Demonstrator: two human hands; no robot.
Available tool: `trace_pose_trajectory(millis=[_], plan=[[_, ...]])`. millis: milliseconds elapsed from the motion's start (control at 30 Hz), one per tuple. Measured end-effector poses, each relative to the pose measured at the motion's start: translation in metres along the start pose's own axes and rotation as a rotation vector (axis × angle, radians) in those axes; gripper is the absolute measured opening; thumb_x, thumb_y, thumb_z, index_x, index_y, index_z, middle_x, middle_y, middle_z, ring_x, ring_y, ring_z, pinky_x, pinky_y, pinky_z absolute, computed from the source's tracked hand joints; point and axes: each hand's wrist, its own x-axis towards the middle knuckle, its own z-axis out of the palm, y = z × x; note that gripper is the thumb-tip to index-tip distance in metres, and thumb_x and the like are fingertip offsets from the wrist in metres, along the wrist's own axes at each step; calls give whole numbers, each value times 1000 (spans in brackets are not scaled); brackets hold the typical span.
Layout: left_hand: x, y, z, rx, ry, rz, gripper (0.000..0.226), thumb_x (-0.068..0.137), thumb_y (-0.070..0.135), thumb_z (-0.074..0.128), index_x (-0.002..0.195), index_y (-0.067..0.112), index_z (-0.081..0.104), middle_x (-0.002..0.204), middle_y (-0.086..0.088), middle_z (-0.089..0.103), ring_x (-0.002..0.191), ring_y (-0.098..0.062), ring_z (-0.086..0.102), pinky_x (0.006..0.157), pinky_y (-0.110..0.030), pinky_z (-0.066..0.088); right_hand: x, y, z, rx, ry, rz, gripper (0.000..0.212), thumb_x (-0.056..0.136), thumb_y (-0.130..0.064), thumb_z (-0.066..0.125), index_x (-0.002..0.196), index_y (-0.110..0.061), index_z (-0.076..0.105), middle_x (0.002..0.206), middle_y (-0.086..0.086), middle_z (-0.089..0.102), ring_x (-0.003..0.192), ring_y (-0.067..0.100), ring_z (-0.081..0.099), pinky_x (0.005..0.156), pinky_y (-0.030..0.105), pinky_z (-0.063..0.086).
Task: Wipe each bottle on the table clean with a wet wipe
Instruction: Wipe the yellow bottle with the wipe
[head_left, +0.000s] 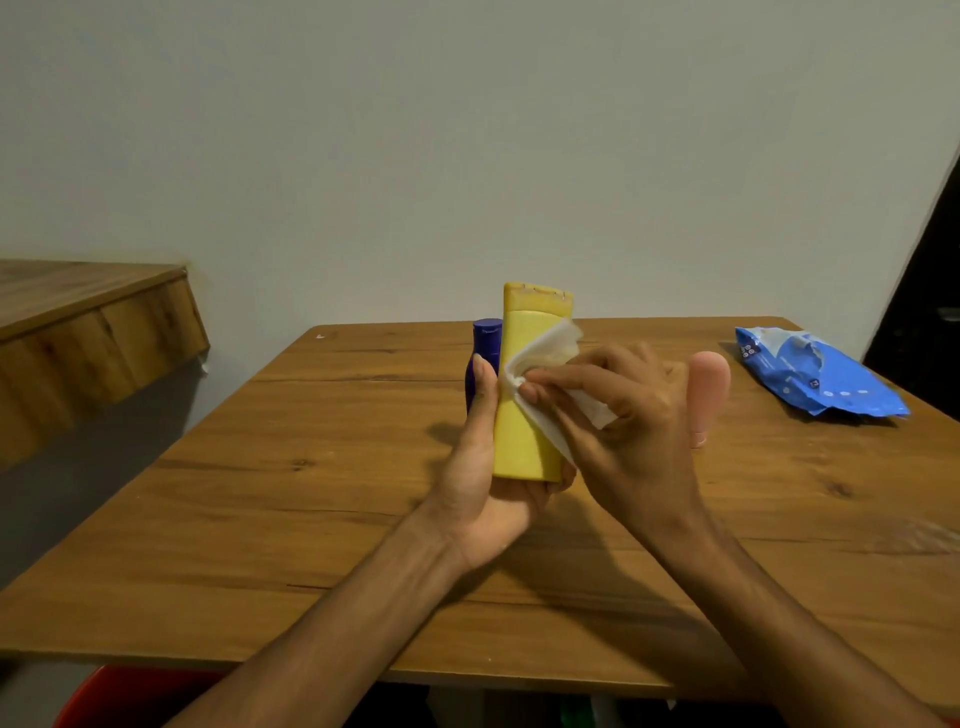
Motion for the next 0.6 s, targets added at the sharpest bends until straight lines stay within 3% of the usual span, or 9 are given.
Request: trace_pose_trajectory(millis=[100, 200, 300, 433, 500, 600], plan=[[0, -2, 0, 16, -28, 4, 77, 76, 68, 58, 134, 18, 57, 125, -16, 59, 118, -31, 48, 110, -49, 30, 0, 2, 3, 44, 34, -20, 21, 85, -38, 65, 99, -23, 72, 91, -4, 64, 86, 15, 53, 66, 53, 42], [-2, -3, -2, -34, -23, -9, 75, 76, 65, 61, 132, 14, 58, 114, -14, 65, 108, -27, 57, 96, -41, 44, -4, -1, 4, 66, -28, -100, 24, 86, -43, 60, 99, -25, 70, 90, -4, 64, 86, 14, 52, 66, 51, 41], [0, -3, -2, 37, -34, 2, 77, 73, 67, 60, 132, 18, 59, 118, -13, 63, 105, -25, 55, 88, -38, 45, 2, 4, -1, 8, 41, -40, 23, 86, -42, 62, 98, -25, 72, 93, -7, 63, 89, 14, 51, 68, 51, 40], [2, -5, -4, 8, -58, -13, 73, 77, 65, 60, 132, 17, 59, 124, -16, 60, 115, -29, 52, 102, -45, 40, -1, 5, 3, 42, 18, -60, 22, 88, -43, 58, 101, -28, 68, 102, -7, 61, 96, 17, 53, 70, 54, 42], [3, -7, -6, 0, -61, -20, 65, 83, 63, 55, 126, 16, 64, 117, -15, 63, 109, -28, 55, 100, -44, 41, -3, 6, 4, 26, -20, -101, 23, 89, -44, 57, 102, -29, 67, 102, -6, 63, 95, 14, 52, 68, 54, 42], [3, -7, -8, 58, -67, 5, 63, 82, 66, 50, 118, 18, 68, 106, -10, 64, 93, -22, 56, 82, -36, 47, 1, 12, -1, 10, 44, -36, 21, 88, -39, 62, 101, -25, 71, 101, -6, 66, 92, 18, 55, 68, 55, 41]])
